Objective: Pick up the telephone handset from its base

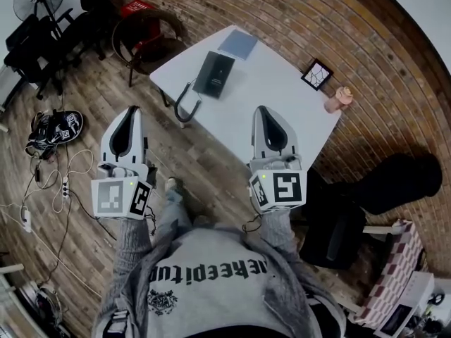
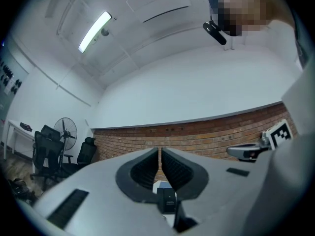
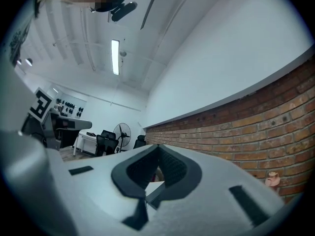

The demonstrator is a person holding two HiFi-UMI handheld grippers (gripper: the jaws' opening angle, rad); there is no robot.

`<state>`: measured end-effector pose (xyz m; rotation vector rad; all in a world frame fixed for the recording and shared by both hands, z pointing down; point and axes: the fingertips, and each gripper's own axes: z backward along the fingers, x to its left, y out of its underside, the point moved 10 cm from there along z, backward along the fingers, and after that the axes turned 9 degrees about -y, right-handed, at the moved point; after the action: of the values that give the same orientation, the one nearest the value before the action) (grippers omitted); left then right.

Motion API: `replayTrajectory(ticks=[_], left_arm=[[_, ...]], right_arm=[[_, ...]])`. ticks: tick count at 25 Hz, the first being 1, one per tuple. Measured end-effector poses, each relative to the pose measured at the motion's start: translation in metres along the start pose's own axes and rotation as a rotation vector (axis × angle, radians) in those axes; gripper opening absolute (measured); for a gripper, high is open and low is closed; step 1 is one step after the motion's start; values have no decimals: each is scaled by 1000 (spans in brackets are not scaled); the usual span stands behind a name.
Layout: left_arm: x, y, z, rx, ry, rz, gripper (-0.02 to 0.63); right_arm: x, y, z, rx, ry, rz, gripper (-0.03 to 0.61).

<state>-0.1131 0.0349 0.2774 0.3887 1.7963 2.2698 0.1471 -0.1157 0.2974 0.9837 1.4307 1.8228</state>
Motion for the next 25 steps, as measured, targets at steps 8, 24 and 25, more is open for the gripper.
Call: replayTrajectory(ticks=[8,24,25], left_arm=[[14,17,-55,9,33,16,20],[75,38,-208,22,156,37,20],[78,39,-216,23,167,40,20]], right_arm=[[-18,13,-43,12,32,1,3],[-45,24,-177,17,142,22,3],[-46,25,-184,18,150,25,3]])
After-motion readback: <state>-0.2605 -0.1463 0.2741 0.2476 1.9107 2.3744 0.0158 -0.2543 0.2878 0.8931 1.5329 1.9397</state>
